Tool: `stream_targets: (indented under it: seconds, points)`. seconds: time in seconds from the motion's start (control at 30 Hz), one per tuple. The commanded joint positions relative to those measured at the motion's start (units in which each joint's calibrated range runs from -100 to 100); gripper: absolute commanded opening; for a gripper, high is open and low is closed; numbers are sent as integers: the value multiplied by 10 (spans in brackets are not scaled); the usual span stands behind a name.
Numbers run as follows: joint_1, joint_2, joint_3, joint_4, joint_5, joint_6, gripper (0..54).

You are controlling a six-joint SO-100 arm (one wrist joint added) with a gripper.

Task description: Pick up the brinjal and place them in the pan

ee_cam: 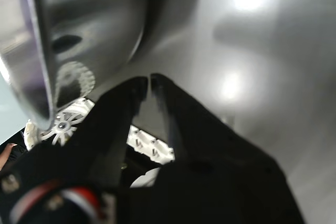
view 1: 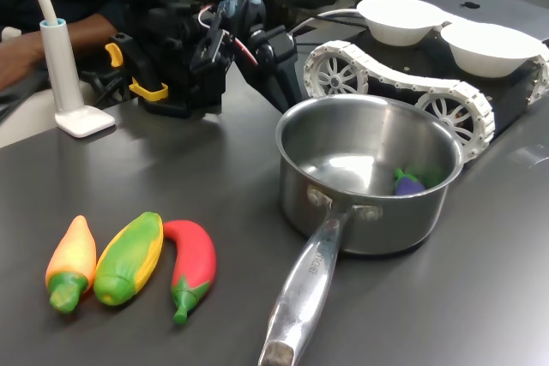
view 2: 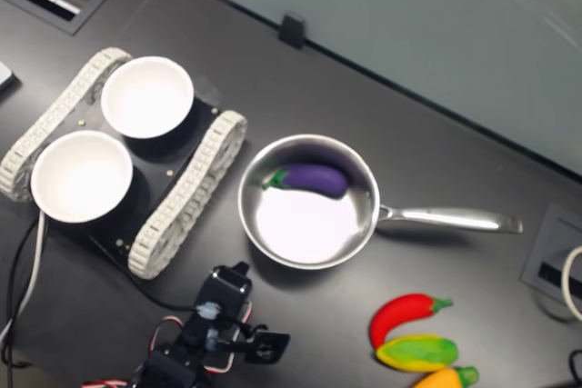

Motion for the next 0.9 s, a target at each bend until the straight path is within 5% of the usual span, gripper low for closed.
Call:
stream_targets:
  seconds: [0.0, 0.87]
  points:
    - [7, -7, 16, -41, 0, 9, 0]
    - [1, -7, 37, -55, 0, 19, 1]
